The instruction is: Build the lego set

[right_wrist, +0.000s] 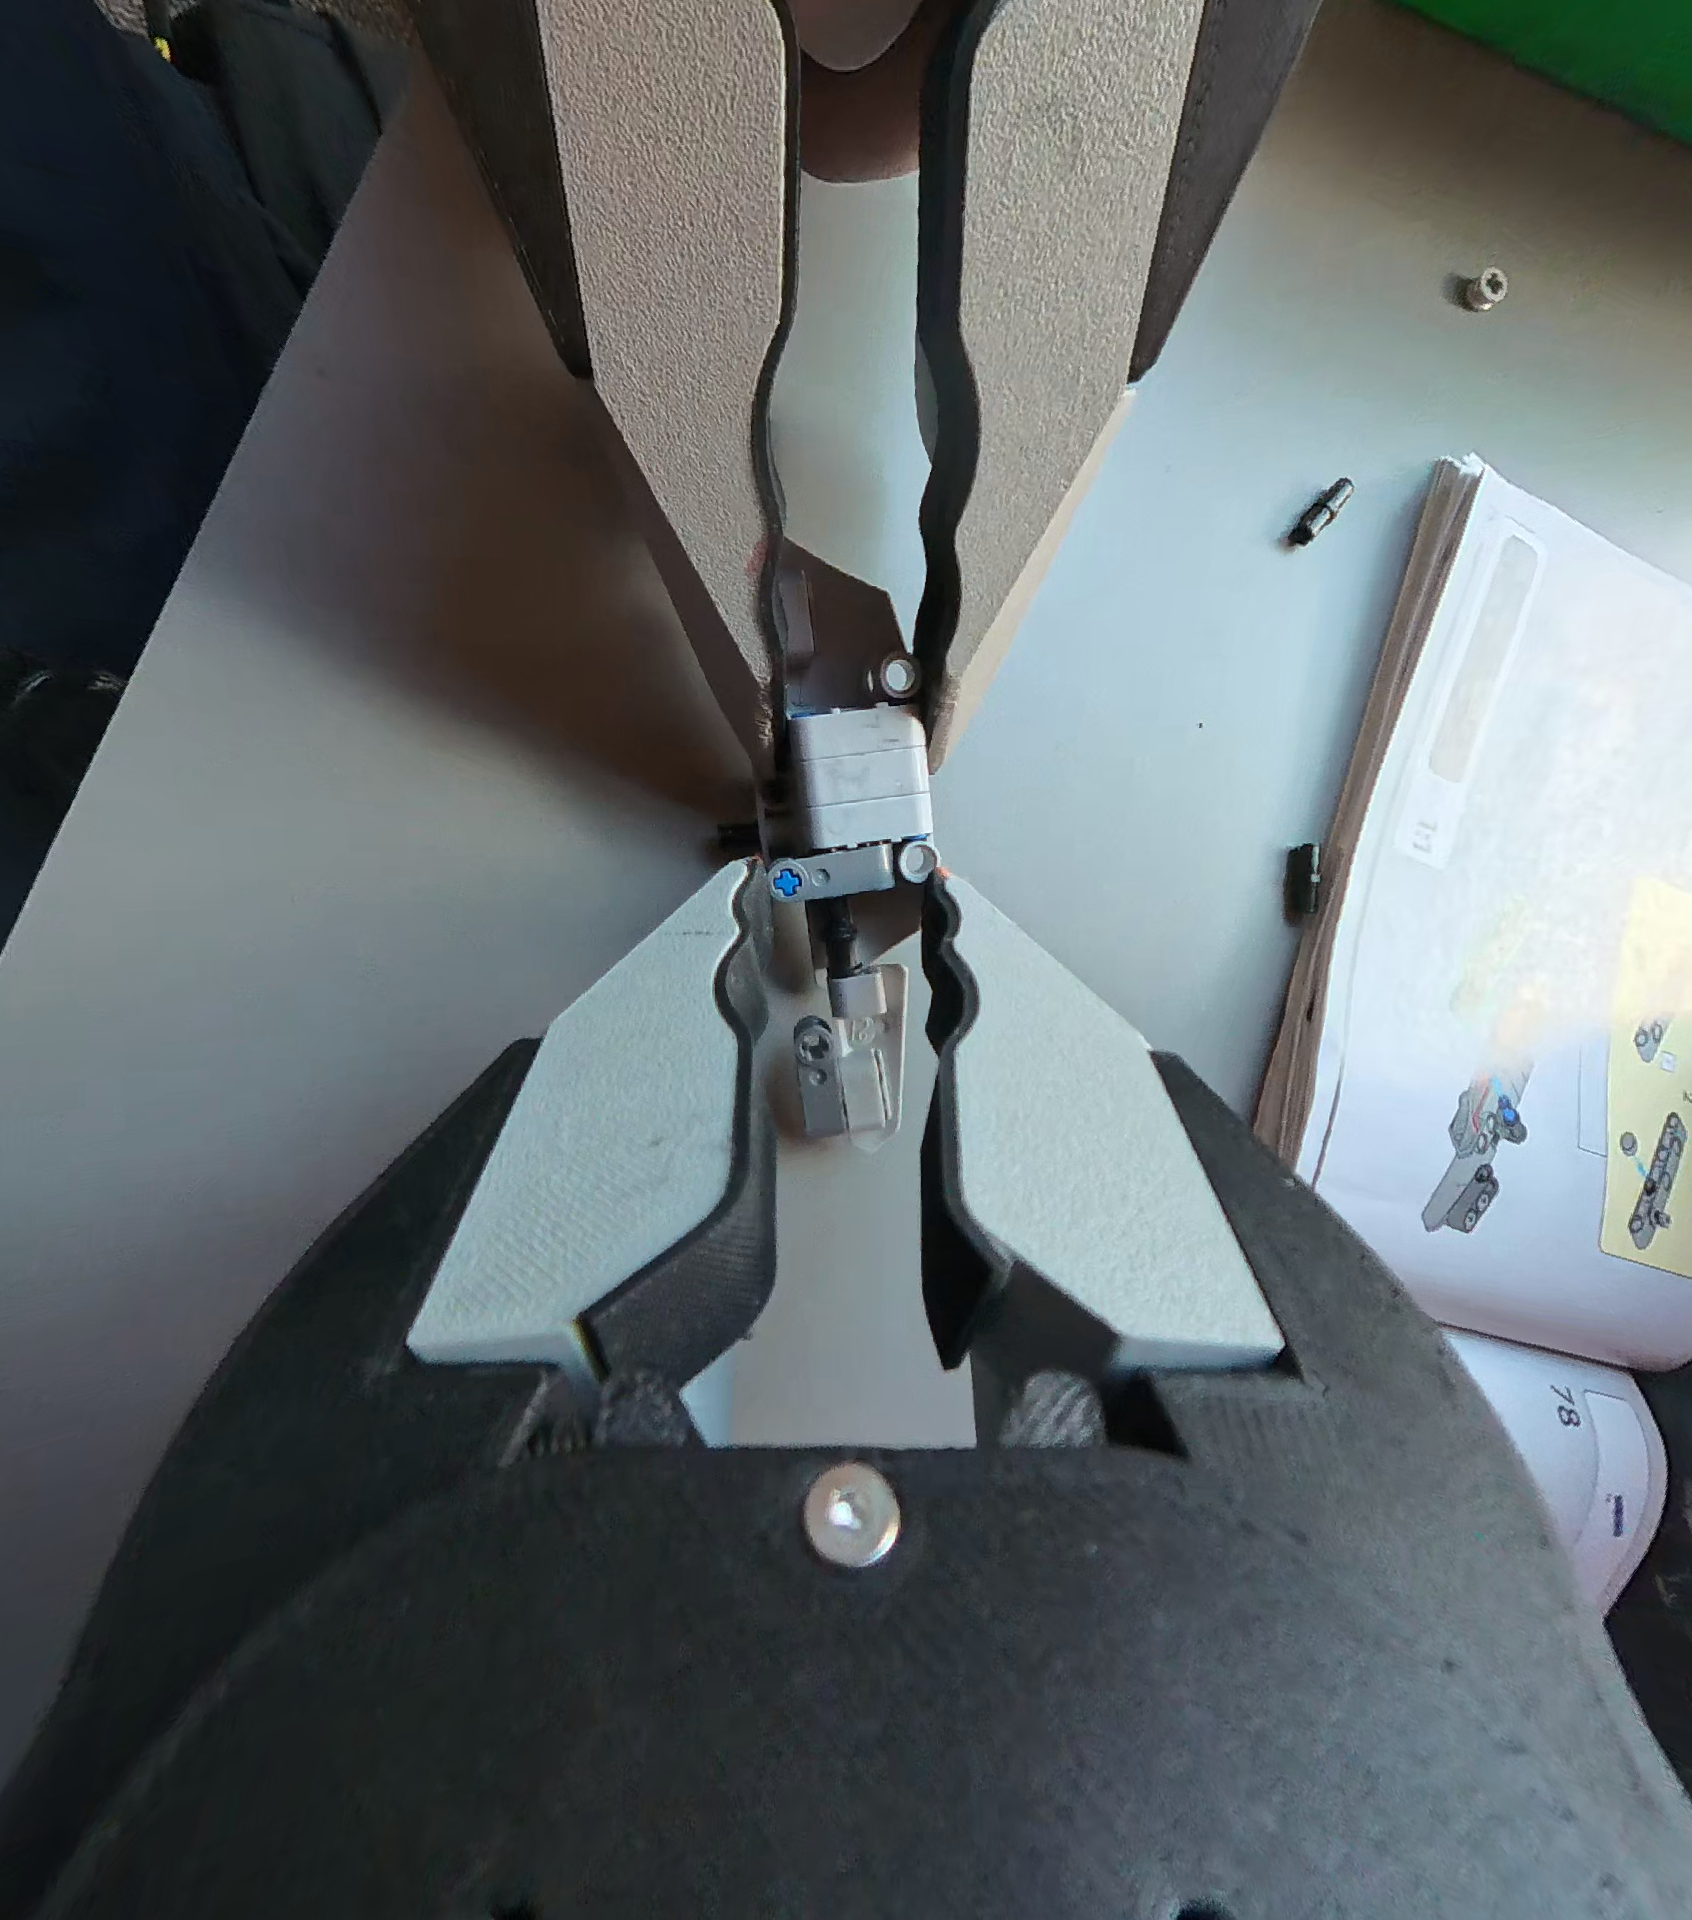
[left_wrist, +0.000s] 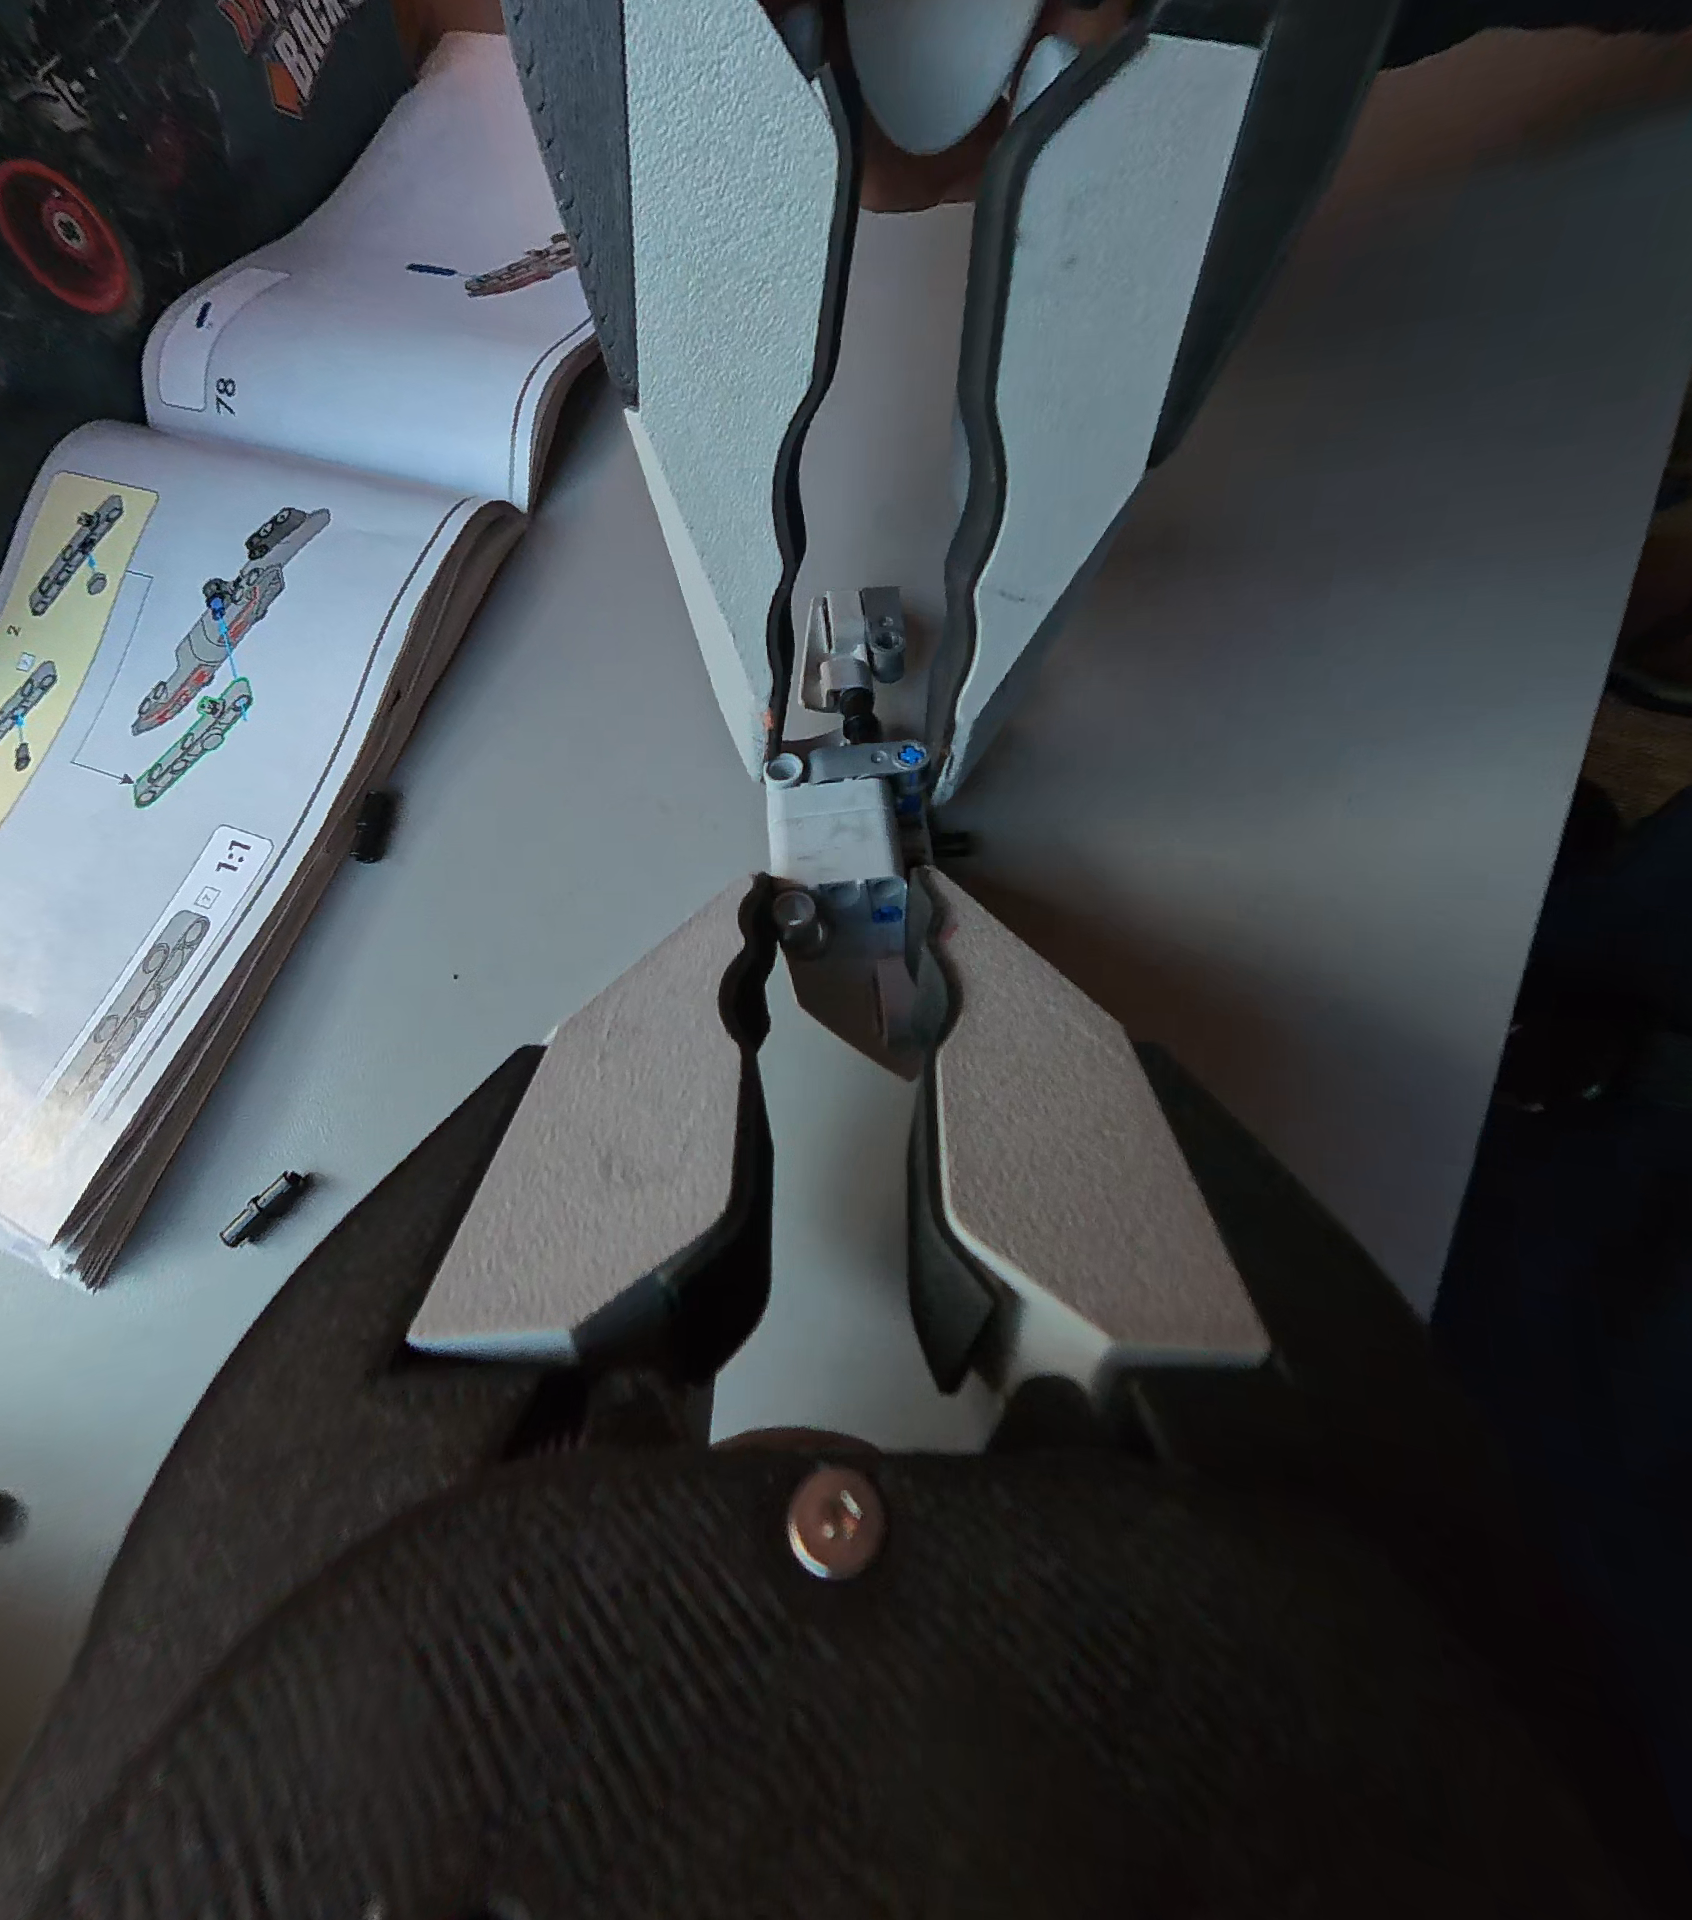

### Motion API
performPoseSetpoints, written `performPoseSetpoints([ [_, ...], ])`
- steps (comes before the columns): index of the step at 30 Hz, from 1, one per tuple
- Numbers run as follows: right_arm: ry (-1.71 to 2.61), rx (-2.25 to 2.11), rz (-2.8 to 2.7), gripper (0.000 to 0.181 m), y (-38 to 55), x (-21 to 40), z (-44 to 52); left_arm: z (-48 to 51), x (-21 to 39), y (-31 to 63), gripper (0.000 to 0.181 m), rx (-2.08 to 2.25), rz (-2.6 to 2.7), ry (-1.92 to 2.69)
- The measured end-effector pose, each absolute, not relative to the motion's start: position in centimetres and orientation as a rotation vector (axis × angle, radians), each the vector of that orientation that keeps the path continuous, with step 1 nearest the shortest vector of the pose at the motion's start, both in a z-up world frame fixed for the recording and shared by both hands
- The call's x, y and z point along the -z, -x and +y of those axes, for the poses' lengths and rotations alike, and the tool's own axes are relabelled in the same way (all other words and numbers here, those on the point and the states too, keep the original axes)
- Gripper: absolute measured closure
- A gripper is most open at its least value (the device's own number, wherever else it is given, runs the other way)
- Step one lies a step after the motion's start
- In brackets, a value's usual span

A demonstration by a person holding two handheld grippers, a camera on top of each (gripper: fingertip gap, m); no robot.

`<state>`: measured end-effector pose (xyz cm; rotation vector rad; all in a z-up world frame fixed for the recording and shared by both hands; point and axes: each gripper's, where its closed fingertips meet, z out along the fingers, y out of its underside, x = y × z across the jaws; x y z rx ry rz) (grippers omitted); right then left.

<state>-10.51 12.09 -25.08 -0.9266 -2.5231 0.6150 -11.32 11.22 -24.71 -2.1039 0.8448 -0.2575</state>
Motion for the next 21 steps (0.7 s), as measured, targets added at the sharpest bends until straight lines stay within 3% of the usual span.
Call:
performPoseSetpoints([
  [15, 0.989, -0.697, -2.463, 0.153, 10.6, 24.2, 12.4, 11.3, 24.8, 11.6, 0.158, 0.191, 0.927, 2.146],
  [17, 0.985, -0.708, -2.479, 0.173, 10.2, 24.1, 12.4, 11.3, 24.8, 11.8, 0.159, 0.199, 0.919, 2.150],
  [21, 0.972, -0.664, -2.464, 0.174, 10.3, 24.9, 12.5, 11.2, 24.8, 11.8, 0.159, 0.185, 0.934, 2.140],
])
